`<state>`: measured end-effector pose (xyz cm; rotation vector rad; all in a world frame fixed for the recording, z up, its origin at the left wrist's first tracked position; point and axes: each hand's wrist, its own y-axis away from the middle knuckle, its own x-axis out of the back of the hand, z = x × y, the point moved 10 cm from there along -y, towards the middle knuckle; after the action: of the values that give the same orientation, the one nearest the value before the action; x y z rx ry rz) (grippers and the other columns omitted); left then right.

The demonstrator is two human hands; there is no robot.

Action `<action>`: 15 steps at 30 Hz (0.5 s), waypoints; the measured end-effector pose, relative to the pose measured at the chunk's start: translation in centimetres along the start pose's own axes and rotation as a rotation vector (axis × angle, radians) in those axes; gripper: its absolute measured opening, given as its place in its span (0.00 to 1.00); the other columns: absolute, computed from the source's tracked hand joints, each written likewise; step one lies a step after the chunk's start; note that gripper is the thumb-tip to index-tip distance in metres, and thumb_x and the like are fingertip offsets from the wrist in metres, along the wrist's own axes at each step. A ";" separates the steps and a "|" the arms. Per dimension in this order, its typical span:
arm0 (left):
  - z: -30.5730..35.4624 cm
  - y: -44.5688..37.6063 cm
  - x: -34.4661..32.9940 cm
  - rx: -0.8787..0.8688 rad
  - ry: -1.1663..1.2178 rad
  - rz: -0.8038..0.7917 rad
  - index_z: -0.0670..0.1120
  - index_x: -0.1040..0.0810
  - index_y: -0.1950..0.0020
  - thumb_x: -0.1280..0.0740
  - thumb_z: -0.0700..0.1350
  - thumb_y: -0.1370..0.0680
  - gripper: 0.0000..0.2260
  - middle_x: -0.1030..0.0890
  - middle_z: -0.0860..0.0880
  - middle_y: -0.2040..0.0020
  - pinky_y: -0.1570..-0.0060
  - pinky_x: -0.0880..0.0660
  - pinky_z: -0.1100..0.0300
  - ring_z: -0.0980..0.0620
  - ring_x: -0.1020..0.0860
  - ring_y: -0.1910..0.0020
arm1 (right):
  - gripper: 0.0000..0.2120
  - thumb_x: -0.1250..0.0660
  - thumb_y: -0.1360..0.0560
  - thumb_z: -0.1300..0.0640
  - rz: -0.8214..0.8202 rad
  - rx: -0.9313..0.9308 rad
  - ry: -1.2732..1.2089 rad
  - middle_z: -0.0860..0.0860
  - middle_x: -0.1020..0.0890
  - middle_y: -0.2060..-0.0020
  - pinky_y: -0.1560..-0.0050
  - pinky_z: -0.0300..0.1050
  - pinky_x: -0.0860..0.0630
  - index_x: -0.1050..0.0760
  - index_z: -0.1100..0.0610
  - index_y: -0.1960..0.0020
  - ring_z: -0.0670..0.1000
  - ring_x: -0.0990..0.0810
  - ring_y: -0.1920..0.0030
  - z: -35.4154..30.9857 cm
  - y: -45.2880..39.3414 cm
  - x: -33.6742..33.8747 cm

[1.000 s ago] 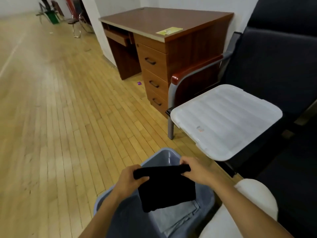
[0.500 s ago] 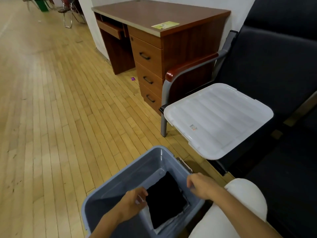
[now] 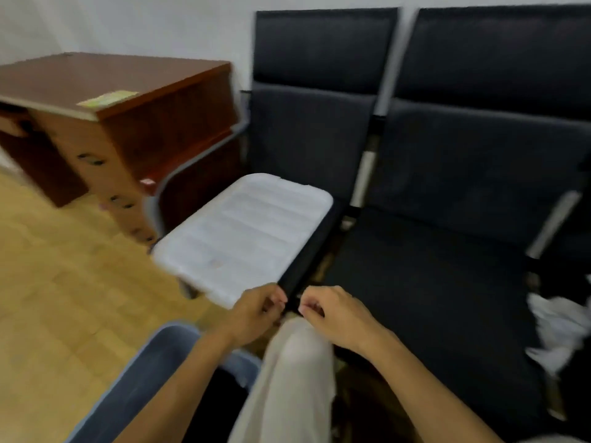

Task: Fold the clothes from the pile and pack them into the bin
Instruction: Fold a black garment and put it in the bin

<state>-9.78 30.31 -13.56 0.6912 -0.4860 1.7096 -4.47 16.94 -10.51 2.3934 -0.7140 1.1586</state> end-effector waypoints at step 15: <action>24.7 -12.7 -33.1 -0.348 -0.071 -0.591 0.57 0.22 0.52 0.33 0.43 0.21 0.08 0.19 0.53 0.56 0.54 0.22 0.61 0.56 0.20 0.57 | 0.42 0.25 0.28 0.45 0.947 -1.210 -0.022 0.61 0.36 0.29 0.33 0.59 0.32 0.42 0.57 0.23 0.66 0.34 0.32 42.3 41.9 20.7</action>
<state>12.42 -6.46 -18.03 0.5693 -0.5465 1.0178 7.28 -44.96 -13.67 1.0074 -1.9395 0.5798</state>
